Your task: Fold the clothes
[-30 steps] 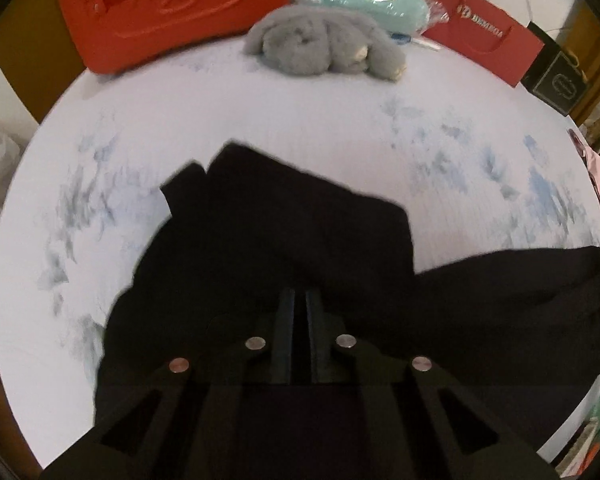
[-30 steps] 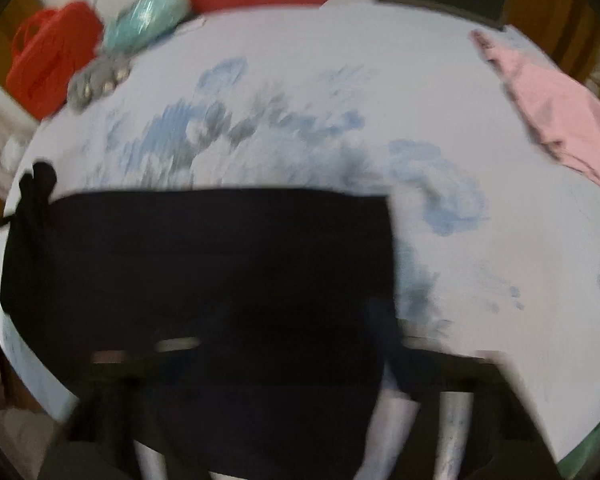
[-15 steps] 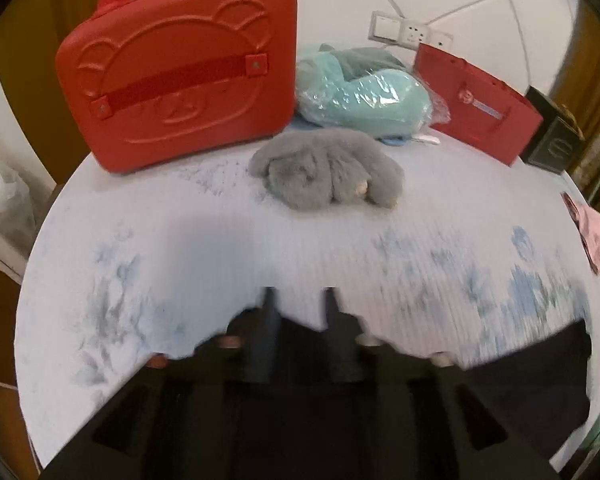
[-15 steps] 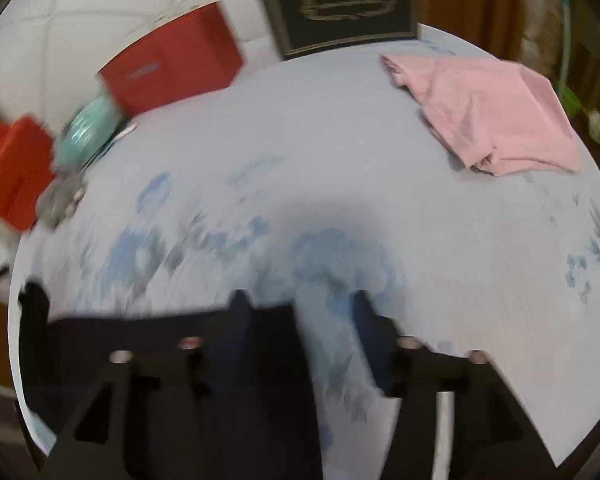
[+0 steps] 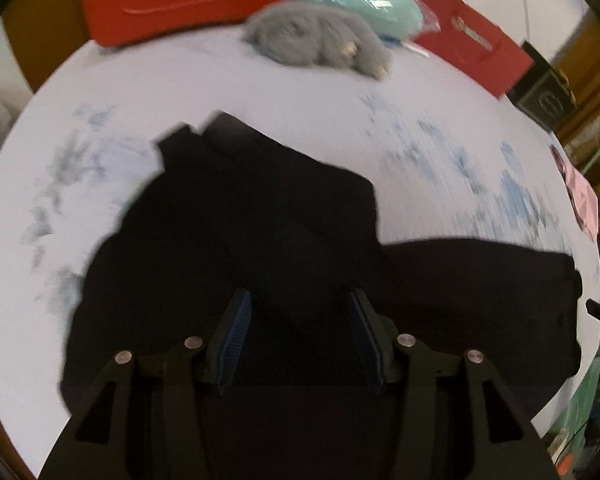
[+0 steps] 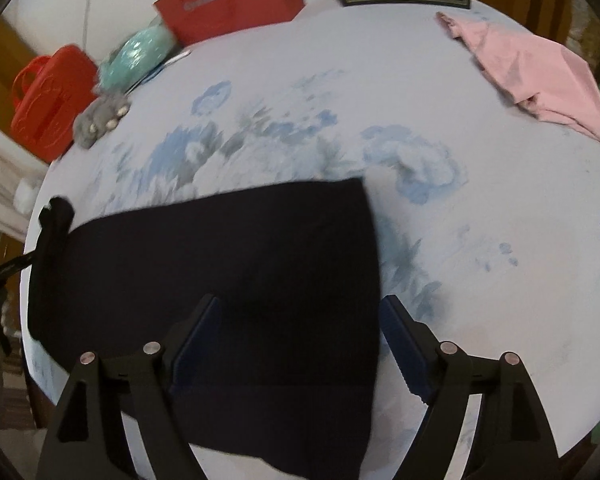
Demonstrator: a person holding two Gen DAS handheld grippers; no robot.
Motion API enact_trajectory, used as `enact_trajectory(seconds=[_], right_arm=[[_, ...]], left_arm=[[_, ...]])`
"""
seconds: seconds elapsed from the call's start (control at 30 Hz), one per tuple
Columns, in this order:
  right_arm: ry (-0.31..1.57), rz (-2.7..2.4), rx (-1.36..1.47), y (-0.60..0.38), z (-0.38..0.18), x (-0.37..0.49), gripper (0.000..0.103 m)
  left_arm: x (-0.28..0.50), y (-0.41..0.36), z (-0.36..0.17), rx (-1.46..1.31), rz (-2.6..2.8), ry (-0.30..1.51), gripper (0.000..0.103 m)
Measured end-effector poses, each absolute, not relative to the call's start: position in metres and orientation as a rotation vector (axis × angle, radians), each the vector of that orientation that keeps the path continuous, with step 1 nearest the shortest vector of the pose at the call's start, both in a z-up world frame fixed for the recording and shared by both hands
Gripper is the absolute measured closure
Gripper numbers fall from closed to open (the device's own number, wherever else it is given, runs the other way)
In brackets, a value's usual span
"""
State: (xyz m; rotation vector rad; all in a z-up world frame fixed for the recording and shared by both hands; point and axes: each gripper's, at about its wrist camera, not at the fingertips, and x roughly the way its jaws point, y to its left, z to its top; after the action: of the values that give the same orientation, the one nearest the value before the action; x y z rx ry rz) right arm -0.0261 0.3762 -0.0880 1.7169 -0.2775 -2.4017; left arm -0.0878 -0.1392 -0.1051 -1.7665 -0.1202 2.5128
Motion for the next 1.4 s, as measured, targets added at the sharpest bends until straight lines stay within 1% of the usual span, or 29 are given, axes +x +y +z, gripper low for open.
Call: enact_trajectory(seconds=[0.03, 0.07, 0.1, 0.13, 0.2, 0.27, 0.33, 0.4, 0.53, 0.6, 0.63, 0.67, 0.7, 0.77, 0.87, 0.9, 0.93, 0.97, 1.0, 1.03, 1.1, 1.17, 1.2, 1.23, 1.3, 1.33, 1.37, 1.4], right_arm=[[-0.273, -2.387, 1.727, 0.374, -0.09, -0.025, 0.023], [-0.262, -2.367, 1.744, 0.372, -0.095, -0.022, 0.026], [-0.251, -2.346, 1.762, 0.369, -0.099, -0.02, 0.032], [-0.241, -2.326, 1.779, 0.367, -0.104, -0.018, 0.035], [-0.224, -2.302, 1.805, 0.365, -0.112, -0.013, 0.035], [-0.248, -2.308, 1.791, 0.368, -0.113, -0.011, 0.035], [-0.28, -2.312, 1.779, 0.371, -0.113, -0.01, 0.035], [-0.301, -2.324, 1.775, 0.375, -0.111, -0.01, 0.035], [-0.26, -2.398, 1.72, 0.381, -0.095, -0.011, 0.035], [-0.207, -2.413, 1.681, 0.379, -0.086, -0.012, 0.034], [-0.177, -2.411, 1.671, 0.377, -0.085, -0.013, 0.032], [-0.149, -2.408, 1.667, 0.374, -0.085, -0.015, 0.023], [-0.121, -2.405, 1.665, 0.372, -0.085, -0.017, 0.018], [-0.066, -2.398, 1.666, 0.365, -0.088, -0.022, 0.017], [0.066, -2.377, 1.668, 0.349, -0.097, -0.03, 0.017], [0.122, -2.356, 1.68, 0.343, -0.102, -0.034, 0.022], [0.178, -2.333, 1.694, 0.337, -0.107, -0.037, 0.035], [0.233, -2.33, 1.714, 0.333, -0.111, -0.041, 0.074], [0.279, -2.367, 1.703, 0.332, -0.11, -0.047, 0.092], [0.191, -2.397, 1.685, 0.34, -0.104, -0.056, 0.093], [0.01, -2.474, 1.65, 0.359, -0.093, -0.075, 0.093], [-0.096, -2.627, 1.664, 0.386, -0.088, -0.093, 0.093], [-0.174, -2.71, 1.722, 0.406, -0.088, -0.102, 0.088], [-0.239, -2.745, 1.781, 0.421, -0.089, -0.107, 0.088], [-0.251, -2.757, 1.754, 0.428, -0.08, -0.105, 0.086], [-0.225, -2.745, 1.721, 0.424, -0.074, -0.101, 0.082], [-0.201, -2.721, 1.685, 0.418, -0.069, -0.095, 0.068], [-0.182, -2.668, 1.647, 0.408, -0.065, -0.089, 0.042]], left_arm=[[-0.088, -0.135, -0.109, -1.773, 2.5, -0.116, 0.09], [-0.088, -0.13, -0.113, -1.78, 2.487, -0.112, 0.097], [-0.089, -0.125, -0.116, -1.781, 2.48, -0.103, 0.098], [-0.096, -0.121, -0.114, -1.764, 2.491, -0.078, 0.098], [-0.112, -0.112, -0.103, -1.718, 2.522, -0.023, 0.098], [-0.129, -0.103, -0.09, -1.664, 2.556, 0.031, 0.098], [-0.149, -0.097, -0.079, -1.624, 2.591, 0.062, 0.098], [-0.17, -0.095, -0.069, -1.598, 2.625, 0.074, 0.093], [-0.168, -0.105, -0.048, -1.544, 2.669, 0.012, 0.088], [-0.153, -0.115, -0.046, -1.547, 2.682, 0.01, 0.077], [-0.144, -0.121, -0.047, -1.559, 2.687, 0.013, 0.075], [-0.134, -0.127, -0.049, -1.575, 2.693, 0.017, 0.074], [-0.123, -0.134, -0.053, -1.601, 2.7, 0.022, 0.073], [-0.106, -0.147, -0.064, -1.656, 2.705, 0.013, 0.073], [-0.077, -0.17, -0.08, -1.758, 2.701, -0.012, 0.073], [-0.071, -0.176, -0.086, -1.787, 2.699, -0.023, 0.073], [-0.066, -0.182, -0.091, -1.816, 2.696, -0.036, 0.073], [-0.063, -0.188, -0.095, -1.839, 2.695, -0.053, 0.073], [-0.06, -0.193, -0.1, -1.859, 2.694, -0.069, 0.073], [-0.059, -0.197, -0.103, -1.872, 2.698, -0.076, 0.074], [-0.059, -0.203, -0.109, -1.889, 2.703, -0.084, 0.073], [-0.06, -0.207, -0.114, -1.896, 2.706, -0.095, 0.073], [-0.061, -0.208, -0.116, -1.901, 2.706, -0.1, 0.073], [-0.061, -0.21, -0.116, -1.9, 2.708, -0.11, 0.073], [-0.061, -0.211, -0.112, -1.879, 2.721, -0.125, 0.073], [-0.06, -0.211, -0.108, -1.86, 2.73, -0.126, 0.073], [-0.059, -0.211, -0.105, -1.841, 2.739, -0.127, 0.073], [-0.058, -0.211, -0.101, -1.822, 2.747, -0.126, 0.073]])
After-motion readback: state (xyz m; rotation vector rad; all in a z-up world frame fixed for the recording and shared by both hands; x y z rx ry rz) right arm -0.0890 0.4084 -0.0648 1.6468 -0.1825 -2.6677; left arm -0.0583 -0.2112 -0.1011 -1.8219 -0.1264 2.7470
